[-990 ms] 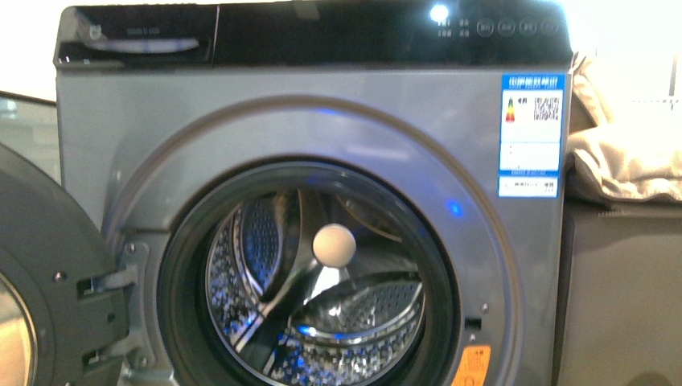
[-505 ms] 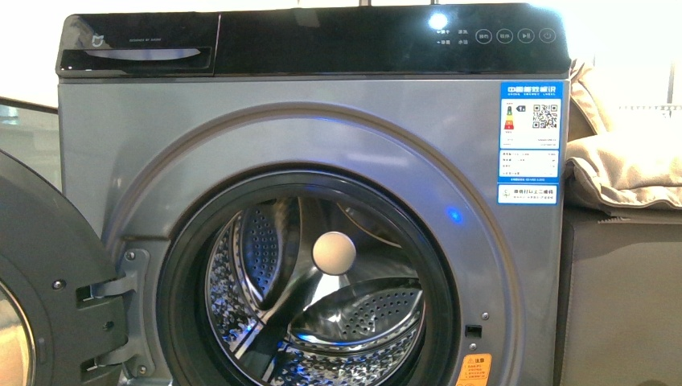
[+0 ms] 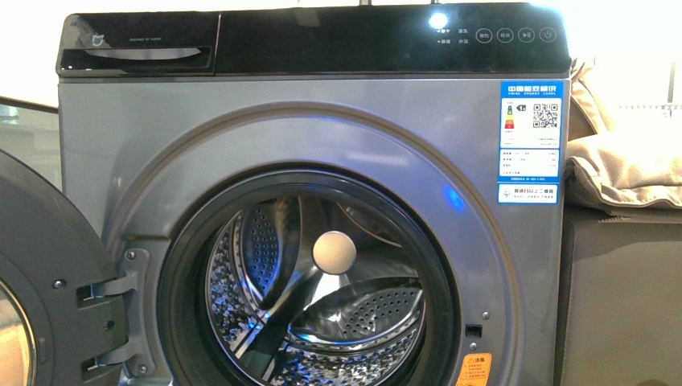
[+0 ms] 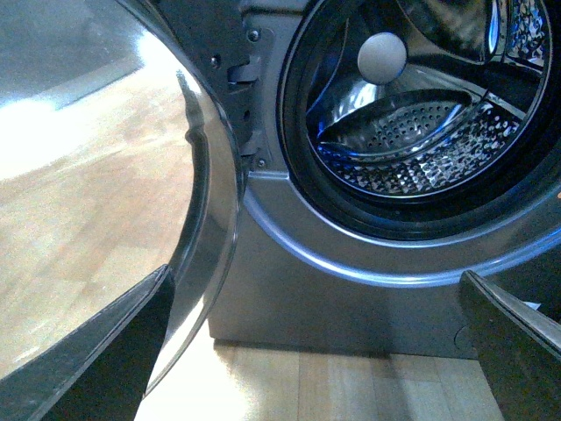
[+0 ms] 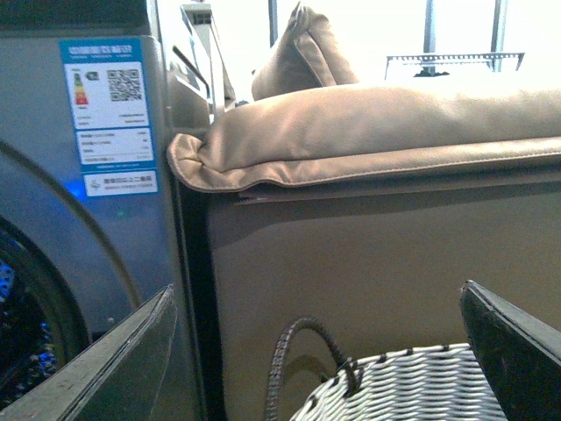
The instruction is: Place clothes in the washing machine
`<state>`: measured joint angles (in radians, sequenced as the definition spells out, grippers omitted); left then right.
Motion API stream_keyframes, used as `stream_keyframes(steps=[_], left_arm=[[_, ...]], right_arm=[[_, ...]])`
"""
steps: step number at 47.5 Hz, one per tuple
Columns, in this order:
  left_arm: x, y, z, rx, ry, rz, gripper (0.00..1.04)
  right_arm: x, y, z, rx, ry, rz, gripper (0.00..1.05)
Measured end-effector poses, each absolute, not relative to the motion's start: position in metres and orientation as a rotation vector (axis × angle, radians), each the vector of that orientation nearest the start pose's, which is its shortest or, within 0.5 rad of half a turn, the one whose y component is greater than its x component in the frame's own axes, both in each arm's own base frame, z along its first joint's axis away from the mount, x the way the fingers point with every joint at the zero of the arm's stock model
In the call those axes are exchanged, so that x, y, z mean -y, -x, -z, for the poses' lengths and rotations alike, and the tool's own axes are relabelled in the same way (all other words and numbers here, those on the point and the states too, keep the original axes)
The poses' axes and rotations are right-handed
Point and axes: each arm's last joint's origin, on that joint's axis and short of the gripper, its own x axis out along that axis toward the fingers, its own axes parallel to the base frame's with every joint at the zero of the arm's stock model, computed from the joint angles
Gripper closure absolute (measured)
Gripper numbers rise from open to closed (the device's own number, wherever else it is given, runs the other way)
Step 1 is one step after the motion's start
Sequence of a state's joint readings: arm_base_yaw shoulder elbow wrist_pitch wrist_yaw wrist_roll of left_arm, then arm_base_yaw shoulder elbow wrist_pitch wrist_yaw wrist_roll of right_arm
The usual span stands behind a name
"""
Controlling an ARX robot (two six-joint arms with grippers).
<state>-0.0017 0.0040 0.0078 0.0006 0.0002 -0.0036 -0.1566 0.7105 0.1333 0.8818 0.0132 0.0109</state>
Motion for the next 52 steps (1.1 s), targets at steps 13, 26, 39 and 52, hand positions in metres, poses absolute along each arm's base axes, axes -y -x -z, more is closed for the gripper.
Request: stream_keyframes(steps=[13, 26, 39, 52], left_arm=[[0.000, -0.097, -0.166, 0.004, 0.004, 0.002, 0.06], [0.000, -0.097, -0.166, 0.004, 0.004, 0.002, 0.06], [0.000, -0.097, -0.166, 0.004, 0.004, 0.002, 0.06], [0.000, -0.097, -0.166, 0.004, 0.004, 0.002, 0.06]], right_arm=[[0.065, -0.209, -0.231, 0.049, -0.042, 0.219, 0.08], [0.100, -0.257, -0.204, -0.248, -0.138, 0.259, 0.08], [0.137, -0.289, -0.129, -0.506, -0.161, 0.335, 0.08], [0.160, -0.311, -0.037, -0.699, -0.218, 0.387, 0.08]])
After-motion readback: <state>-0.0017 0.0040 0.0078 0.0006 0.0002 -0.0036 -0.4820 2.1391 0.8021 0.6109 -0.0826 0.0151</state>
